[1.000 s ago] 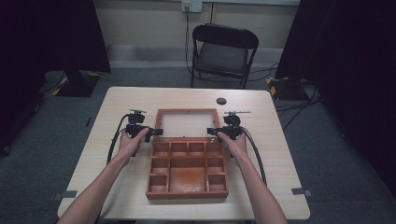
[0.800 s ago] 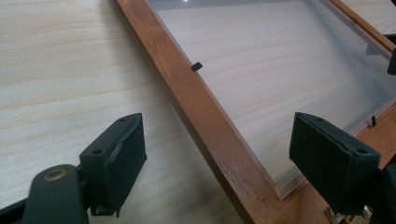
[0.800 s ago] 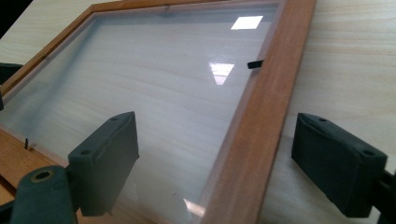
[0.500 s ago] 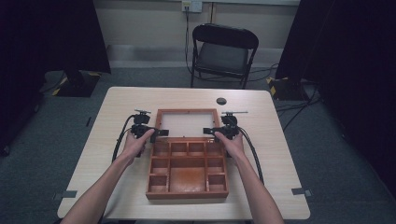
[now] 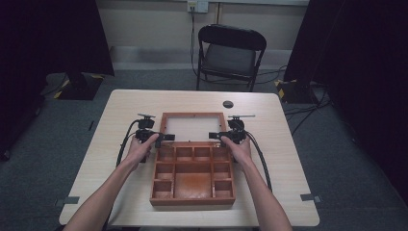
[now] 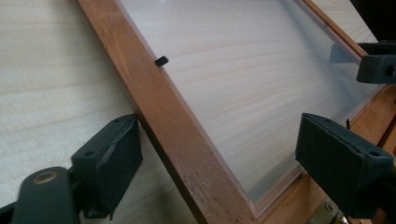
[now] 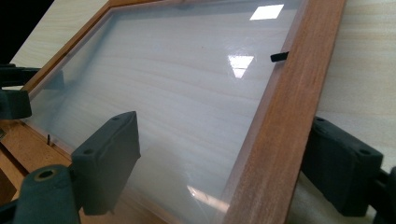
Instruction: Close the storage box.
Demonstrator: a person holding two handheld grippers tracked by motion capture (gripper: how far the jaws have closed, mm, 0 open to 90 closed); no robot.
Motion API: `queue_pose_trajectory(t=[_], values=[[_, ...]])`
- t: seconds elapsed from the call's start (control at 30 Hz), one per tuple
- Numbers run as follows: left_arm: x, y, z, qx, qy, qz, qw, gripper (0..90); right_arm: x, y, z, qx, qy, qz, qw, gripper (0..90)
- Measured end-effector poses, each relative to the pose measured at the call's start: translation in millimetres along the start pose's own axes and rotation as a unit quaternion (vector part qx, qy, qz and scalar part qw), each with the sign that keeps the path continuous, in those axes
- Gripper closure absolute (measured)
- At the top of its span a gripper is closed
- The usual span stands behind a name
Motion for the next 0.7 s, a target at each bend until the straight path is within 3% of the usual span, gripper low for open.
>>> queue_pose_trajectory(t=[0.07, 0.1, 0.2, 0.37, 0.47, 0.57, 0.63, 0.7], values=[[-5.2, -1.6, -0.1, 0.007, -0.003, -0.004, 1.0, 15.7, 0.1, 0.1, 0.0, 0.0, 0.0, 0.0, 1.0, 15.3], [-7.8, -3.9, -0.6, 0.016, 0.001, -0.011, 0.9998, 12.1, -0.1, 0.1, 0.1, -0.001, 0.002, 0.001, 1.0, 15.4], [-6.5, -4.9, 0.1, 0.017, 0.002, -0.02, 0.9997, 12.5, -0.2, 0.0, -0.8, -0.008, 0.006, 0.002, 0.9999, 15.3], [-7.8, -2.9, 1.8, 0.015, -0.015, -0.014, 0.9997, 13.3, 1.3, 1.7, 0.4, -0.018, 0.019, -0.002, 0.9997, 15.3], [-10.4, -1.1, 4.4, 0.007, -0.026, -0.01, 0.9996, 14.0, 5.8, 7.2, 3.4, -0.028, 0.035, -0.018, 0.9988, 17.0], [-11.6, -0.6, 4.0, 0.011, -0.022, -0.028, 0.9993, 17.8, 8.8, 11.2, 5.0, -0.039, 0.047, -0.031, 0.9977, 18.2], [-14.1, -0.8, 4.6, 0.007, -0.024, -0.027, 0.9993, 17.6, 9.8, 12.4, 5.4, -0.04, 0.05, -0.034, 0.9974, 19.1], [-17.5, 2.2, 6.2, 0.007, -0.04, -0.014, 0.9991, 17.9, 12.0, 18.7, 8.1, -0.052, 0.055, -0.04, 0.9963, 24.7]])
Point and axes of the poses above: each handheld gripper's, and its own axes: y roughly backward along the jaws, z roughly out of its top, x roughly to its left, the point moved 5 cm from there along -y, roughly forward along the jaws, and after that the axes turned 6 degrees about x, right-handed, at the moved point
